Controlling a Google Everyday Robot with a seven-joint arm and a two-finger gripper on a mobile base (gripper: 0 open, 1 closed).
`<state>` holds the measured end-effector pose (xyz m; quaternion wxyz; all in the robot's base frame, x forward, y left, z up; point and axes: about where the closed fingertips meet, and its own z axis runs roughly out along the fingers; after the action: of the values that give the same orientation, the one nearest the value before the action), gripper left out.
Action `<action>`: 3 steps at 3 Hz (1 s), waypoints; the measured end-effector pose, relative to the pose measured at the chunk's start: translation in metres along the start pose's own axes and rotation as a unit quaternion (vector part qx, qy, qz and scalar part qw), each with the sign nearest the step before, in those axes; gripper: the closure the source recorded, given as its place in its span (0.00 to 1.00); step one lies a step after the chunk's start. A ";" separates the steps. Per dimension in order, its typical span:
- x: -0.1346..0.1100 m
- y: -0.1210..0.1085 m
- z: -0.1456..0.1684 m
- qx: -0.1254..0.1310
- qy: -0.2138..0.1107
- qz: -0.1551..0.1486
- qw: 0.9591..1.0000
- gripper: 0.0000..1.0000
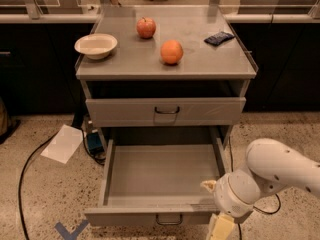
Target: Close middle drawer
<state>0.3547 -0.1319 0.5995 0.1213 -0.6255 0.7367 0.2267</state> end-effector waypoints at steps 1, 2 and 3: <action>0.015 0.023 0.040 -0.033 -0.009 0.011 0.999 0.00; 0.015 0.024 0.045 -0.038 -0.011 0.011 0.999 0.00; 0.016 0.039 0.079 -0.074 -0.023 0.006 0.997 0.00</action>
Offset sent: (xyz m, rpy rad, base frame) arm -0.0234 0.0079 -0.0313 0.0233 0.0527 0.0065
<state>0.3051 -0.1027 0.5304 0.0905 -0.6228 0.7187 0.2956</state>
